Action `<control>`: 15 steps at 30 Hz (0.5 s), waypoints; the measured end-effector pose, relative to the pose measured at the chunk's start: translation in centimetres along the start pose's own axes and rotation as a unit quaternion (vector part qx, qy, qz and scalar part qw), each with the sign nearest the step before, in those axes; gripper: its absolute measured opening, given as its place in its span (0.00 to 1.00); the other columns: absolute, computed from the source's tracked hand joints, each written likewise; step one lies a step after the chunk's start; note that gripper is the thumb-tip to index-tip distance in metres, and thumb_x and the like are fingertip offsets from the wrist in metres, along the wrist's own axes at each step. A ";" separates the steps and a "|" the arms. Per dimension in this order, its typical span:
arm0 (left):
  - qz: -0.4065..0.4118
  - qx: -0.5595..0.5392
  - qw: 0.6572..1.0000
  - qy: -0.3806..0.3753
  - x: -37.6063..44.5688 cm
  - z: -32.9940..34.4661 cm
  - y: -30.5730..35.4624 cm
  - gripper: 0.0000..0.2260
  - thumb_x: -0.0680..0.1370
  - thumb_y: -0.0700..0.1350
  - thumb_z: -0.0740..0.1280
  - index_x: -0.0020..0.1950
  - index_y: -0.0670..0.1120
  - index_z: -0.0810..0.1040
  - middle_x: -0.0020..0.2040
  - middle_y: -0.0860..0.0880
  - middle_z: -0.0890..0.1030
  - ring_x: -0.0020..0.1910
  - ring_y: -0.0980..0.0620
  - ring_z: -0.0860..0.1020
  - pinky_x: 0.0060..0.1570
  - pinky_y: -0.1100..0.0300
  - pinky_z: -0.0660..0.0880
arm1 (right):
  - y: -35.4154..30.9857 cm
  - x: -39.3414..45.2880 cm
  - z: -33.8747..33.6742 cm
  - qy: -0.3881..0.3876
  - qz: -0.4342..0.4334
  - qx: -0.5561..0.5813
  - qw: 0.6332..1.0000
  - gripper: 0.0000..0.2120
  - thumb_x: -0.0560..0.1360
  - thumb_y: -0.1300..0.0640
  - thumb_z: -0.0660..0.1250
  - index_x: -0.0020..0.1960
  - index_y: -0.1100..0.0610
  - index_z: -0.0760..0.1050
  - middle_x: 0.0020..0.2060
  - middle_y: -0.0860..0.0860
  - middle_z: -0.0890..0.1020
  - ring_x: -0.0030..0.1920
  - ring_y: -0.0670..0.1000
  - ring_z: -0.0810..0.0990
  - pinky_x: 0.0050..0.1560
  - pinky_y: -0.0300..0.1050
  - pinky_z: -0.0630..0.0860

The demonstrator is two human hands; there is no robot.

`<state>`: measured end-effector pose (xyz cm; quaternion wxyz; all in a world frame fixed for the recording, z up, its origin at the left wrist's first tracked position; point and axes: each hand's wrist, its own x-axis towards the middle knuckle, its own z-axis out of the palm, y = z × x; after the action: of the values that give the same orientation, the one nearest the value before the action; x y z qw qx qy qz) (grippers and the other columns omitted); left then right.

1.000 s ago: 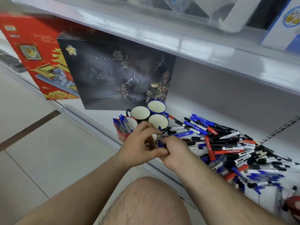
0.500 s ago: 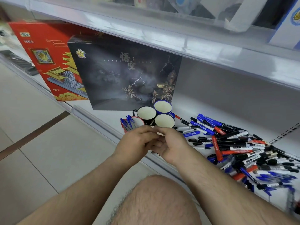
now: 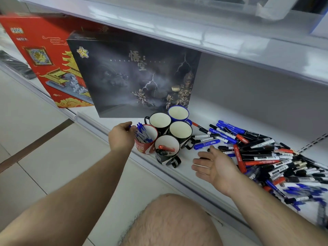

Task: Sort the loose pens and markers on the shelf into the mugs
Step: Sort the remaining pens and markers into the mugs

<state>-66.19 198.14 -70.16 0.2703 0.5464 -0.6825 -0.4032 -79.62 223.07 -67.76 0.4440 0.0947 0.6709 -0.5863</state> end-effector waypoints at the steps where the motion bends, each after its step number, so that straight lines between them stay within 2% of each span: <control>1: 0.006 0.021 1.000 -0.012 0.3 0.6 0.0 0.14 0.79 0.45 0.67 0.64 0.45 0.81 0.57 0.45 0.84 0.56 0.46 0.81 0.58 0.58 0.74 | 0.3 0.2 -0.6 0.008 0.000 -0.004 1.000 0.23 0.82 0.42 0.56 0.59 0.61 0.77 0.51 0.61 0.84 0.50 0.61 0.84 0.49 0.54 0.78; 3: 0.018 0.065 0.997 -0.033 0.6 1.6 0.1 0.13 0.79 0.44 0.66 0.63 0.46 0.81 0.57 0.46 0.84 0.52 0.47 0.80 0.50 0.62 0.70 | 0.6 0.3 -1.8 0.024 -0.002 -0.009 1.000 0.23 0.82 0.42 0.57 0.57 0.61 0.78 0.48 0.60 0.85 0.48 0.60 0.85 0.47 0.53 0.79; 5: 0.018 0.102 0.994 -0.041 1.2 2.1 -0.2 0.12 0.78 0.41 0.66 0.60 0.47 0.83 0.56 0.45 0.84 0.49 0.47 0.79 0.47 0.61 0.70 | 0.9 0.4 -2.9 0.035 -0.002 -0.012 0.999 0.22 0.82 0.43 0.57 0.56 0.61 0.78 0.46 0.60 0.85 0.45 0.60 0.84 0.45 0.52 0.79; 8: 0.017 0.115 0.993 -0.028 2.2 2.2 -0.9 0.17 0.75 0.39 0.69 0.64 0.45 0.80 0.61 0.45 0.80 0.57 0.44 0.79 0.54 0.56 0.73 | 1.3 0.6 -4.4 0.048 0.000 -0.010 0.999 0.22 0.82 0.43 0.57 0.55 0.61 0.78 0.45 0.60 0.84 0.43 0.60 0.84 0.45 0.52 0.79; 11: 0.025 0.090 0.996 -0.013 1.8 2.1 -0.4 0.23 0.75 0.40 0.71 0.70 0.46 0.73 0.67 0.45 0.71 0.60 0.45 0.76 0.57 0.55 0.73 | 1.6 0.6 -5.6 0.055 0.001 -0.005 0.998 0.22 0.82 0.43 0.57 0.55 0.62 0.78 0.45 0.61 0.84 0.43 0.60 0.83 0.45 0.53 0.78; 13: 0.067 0.076 0.995 -0.022 0.7 2.2 0.8 0.24 0.75 0.40 0.71 0.71 0.46 0.72 0.68 0.45 0.68 0.60 0.47 0.75 0.58 0.56 0.73 | 1.7 0.4 -6.2 0.059 -0.001 -0.008 0.998 0.22 0.83 0.44 0.57 0.54 0.62 0.78 0.45 0.61 0.84 0.44 0.61 0.83 0.46 0.54 0.78; 15: 0.125 0.066 0.989 -0.041 -0.7 2.7 2.4 0.23 0.75 0.41 0.72 0.69 0.46 0.73 0.66 0.47 0.70 0.56 0.48 0.76 0.56 0.59 0.71 | 1.9 0.1 -6.7 0.063 -0.003 -0.011 0.998 0.21 0.83 0.45 0.58 0.55 0.62 0.78 0.45 0.61 0.84 0.44 0.61 0.83 0.45 0.54 0.78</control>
<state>-69.46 199.69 -69.47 0.2537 0.4564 -0.7811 -0.3424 -81.70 229.45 -69.68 0.3997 0.1247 0.7042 -0.5734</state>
